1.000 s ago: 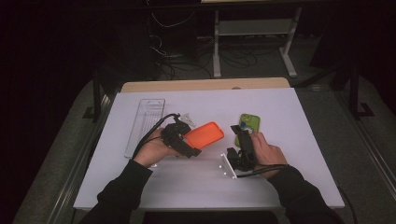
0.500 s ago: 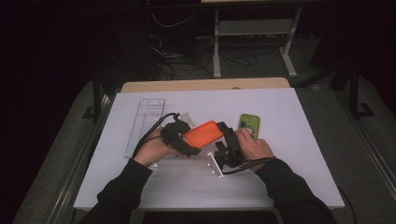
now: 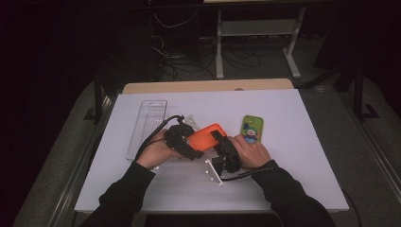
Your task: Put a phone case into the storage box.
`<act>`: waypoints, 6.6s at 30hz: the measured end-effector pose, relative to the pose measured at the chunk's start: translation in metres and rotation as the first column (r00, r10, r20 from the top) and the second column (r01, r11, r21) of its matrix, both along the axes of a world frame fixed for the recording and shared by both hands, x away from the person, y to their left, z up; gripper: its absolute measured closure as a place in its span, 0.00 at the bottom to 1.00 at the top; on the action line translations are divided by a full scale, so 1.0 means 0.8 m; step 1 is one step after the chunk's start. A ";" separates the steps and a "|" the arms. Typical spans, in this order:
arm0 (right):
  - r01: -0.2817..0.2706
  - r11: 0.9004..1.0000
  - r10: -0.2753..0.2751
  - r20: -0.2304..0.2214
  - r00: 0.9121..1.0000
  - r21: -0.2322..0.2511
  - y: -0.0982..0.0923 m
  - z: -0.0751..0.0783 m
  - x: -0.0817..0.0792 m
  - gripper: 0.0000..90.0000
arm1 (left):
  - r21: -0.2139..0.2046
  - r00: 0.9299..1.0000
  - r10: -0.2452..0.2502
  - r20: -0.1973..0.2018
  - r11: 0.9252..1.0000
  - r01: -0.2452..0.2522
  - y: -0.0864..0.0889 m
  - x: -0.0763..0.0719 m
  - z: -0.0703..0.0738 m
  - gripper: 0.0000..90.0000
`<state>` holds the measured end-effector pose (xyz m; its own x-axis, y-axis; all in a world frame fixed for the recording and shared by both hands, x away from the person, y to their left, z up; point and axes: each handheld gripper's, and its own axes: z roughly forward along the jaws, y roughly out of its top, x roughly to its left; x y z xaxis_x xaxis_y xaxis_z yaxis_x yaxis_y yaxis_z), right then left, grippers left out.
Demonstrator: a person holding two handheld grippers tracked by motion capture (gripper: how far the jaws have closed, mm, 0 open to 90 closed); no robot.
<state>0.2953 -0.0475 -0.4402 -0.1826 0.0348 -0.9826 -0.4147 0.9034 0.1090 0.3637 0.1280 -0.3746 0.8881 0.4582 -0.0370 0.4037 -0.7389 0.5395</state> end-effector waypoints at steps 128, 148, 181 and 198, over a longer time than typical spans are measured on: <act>0.554 0.592 0.299 -0.797 0.525 0.586 -0.087 0.043 0.061 0.86 | -0.058 0.999 0.020 0.031 0.998 -0.018 0.036 -0.001 0.011 0.00; 0.635 0.496 0.387 -0.806 0.448 0.591 -0.085 0.033 0.065 0.87 | -0.220 0.988 0.152 0.039 0.965 -0.140 0.037 0.008 0.020 0.00; 0.581 0.508 0.442 -0.771 0.458 0.636 -0.040 0.036 0.045 0.87 | -0.485 0.961 0.275 0.024 0.844 -0.229 0.014 0.029 0.020 0.00; 0.574 0.512 0.466 -0.768 0.440 0.640 -0.026 0.036 0.040 0.87 | -0.532 0.965 0.263 0.006 0.818 -0.219 0.011 0.030 0.015 0.00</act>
<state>0.3271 -0.0686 -0.4117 -0.7389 0.6423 0.2035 0.4110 0.1904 0.8915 0.3879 0.1367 -0.3623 0.7616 0.5893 -0.2696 0.4733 -0.2215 0.8526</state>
